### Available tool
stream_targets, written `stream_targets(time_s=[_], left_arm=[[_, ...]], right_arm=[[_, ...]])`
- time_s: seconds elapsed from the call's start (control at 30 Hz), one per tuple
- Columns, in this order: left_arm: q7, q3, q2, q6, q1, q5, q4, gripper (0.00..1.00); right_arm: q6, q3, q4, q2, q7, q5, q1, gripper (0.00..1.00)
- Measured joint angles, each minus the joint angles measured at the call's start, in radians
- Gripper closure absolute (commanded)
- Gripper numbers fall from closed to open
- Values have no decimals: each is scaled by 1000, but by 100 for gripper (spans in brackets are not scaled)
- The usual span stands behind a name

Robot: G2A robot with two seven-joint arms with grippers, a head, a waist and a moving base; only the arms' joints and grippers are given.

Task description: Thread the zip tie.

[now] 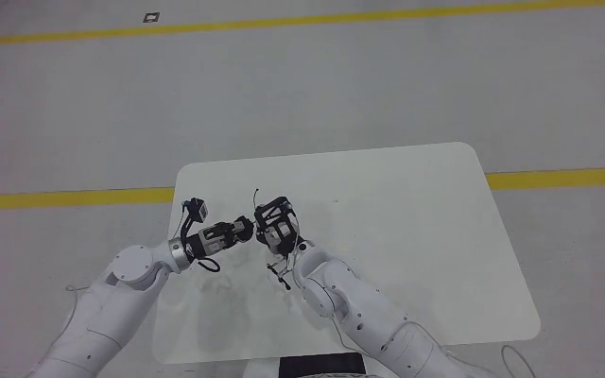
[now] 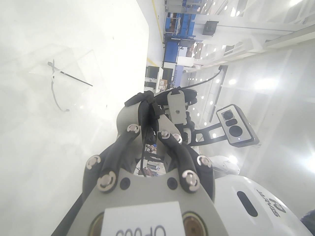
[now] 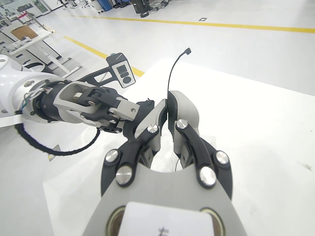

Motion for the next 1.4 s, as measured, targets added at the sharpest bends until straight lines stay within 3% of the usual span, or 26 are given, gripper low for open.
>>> stream_targets(time_s=[1.4], left_arm=[[0,0,0,0,0,0,0,100]], right_arm=[[-6,19,-4,-16,3,-34,-18,100]])
